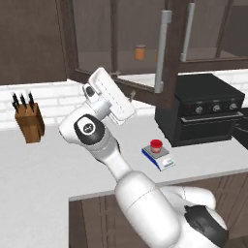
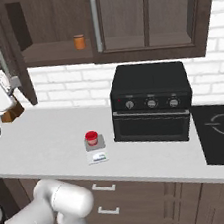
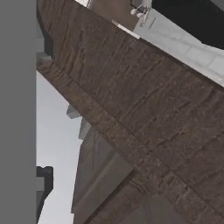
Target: Pick the jam and place it on the digital scale for weighing, and close the cabinet.
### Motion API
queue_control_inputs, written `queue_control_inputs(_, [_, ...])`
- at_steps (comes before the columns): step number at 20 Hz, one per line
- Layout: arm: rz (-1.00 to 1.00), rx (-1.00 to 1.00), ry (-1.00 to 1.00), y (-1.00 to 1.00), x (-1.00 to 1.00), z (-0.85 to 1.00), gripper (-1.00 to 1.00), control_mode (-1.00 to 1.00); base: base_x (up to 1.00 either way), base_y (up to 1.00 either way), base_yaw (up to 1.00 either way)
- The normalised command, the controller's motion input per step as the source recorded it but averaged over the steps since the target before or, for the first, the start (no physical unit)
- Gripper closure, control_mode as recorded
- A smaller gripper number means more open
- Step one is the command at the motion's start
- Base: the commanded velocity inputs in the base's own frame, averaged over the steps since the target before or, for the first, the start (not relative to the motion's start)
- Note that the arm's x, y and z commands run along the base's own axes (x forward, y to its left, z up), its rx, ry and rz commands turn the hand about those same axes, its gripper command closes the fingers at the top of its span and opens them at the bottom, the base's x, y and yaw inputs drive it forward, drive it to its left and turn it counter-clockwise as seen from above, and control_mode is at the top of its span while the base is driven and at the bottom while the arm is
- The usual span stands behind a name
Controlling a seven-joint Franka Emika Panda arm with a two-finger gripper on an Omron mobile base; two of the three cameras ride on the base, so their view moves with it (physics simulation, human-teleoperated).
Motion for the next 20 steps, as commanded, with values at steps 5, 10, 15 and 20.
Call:
queue_control_inputs(5, [0.18,0.11,-0.01,-0.75,0.68,0.23,-1.0,-1.0,0.0,0.0,0.0])
queue_control_inputs(10, [0.15,0.09,0.0,-0.74,0.75,0.08,-1.0,-1.0,0.0,0.0,0.0])
queue_control_inputs(15, [0.08,0.07,0.02,-0.53,0.69,0.14,-1.0,-1.0,0.0,0.0,0.0])
queue_control_inputs(20, [0.07,0.08,0.12,-0.42,0.75,0.0,-1.0,-1.0,0.0,0.0,0.0])
